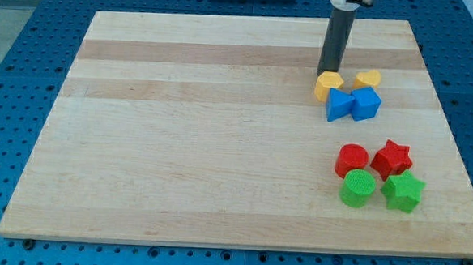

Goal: Move the red blocks parallel to the left of the blue blocks

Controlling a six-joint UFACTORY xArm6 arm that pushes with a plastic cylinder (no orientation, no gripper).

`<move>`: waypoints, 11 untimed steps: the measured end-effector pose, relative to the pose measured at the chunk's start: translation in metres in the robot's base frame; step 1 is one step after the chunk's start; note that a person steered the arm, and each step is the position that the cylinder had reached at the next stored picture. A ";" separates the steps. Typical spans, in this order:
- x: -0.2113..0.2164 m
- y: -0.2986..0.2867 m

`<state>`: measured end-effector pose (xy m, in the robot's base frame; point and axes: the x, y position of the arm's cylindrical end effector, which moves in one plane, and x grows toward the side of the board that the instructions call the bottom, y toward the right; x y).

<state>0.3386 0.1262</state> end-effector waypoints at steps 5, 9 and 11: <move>-0.009 0.207; 0.148 0.136; 0.167 0.136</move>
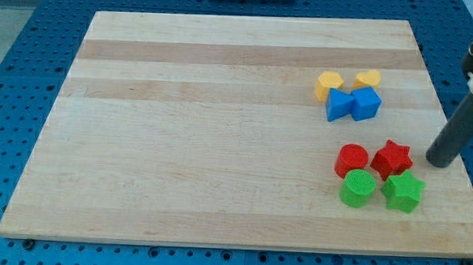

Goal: Move the red blocks parallel to the left of the blue blocks

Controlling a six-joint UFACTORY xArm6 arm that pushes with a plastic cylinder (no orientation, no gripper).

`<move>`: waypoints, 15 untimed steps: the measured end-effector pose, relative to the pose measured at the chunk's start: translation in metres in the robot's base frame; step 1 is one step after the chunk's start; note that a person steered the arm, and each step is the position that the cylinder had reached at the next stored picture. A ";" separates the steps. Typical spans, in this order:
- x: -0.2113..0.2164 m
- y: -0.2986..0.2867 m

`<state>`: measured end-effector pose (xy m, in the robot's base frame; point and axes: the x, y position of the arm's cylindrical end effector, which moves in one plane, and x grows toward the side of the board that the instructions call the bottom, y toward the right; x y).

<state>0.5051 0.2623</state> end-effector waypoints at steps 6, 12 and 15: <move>0.010 -0.123; -0.038 -0.270; -0.130 -0.358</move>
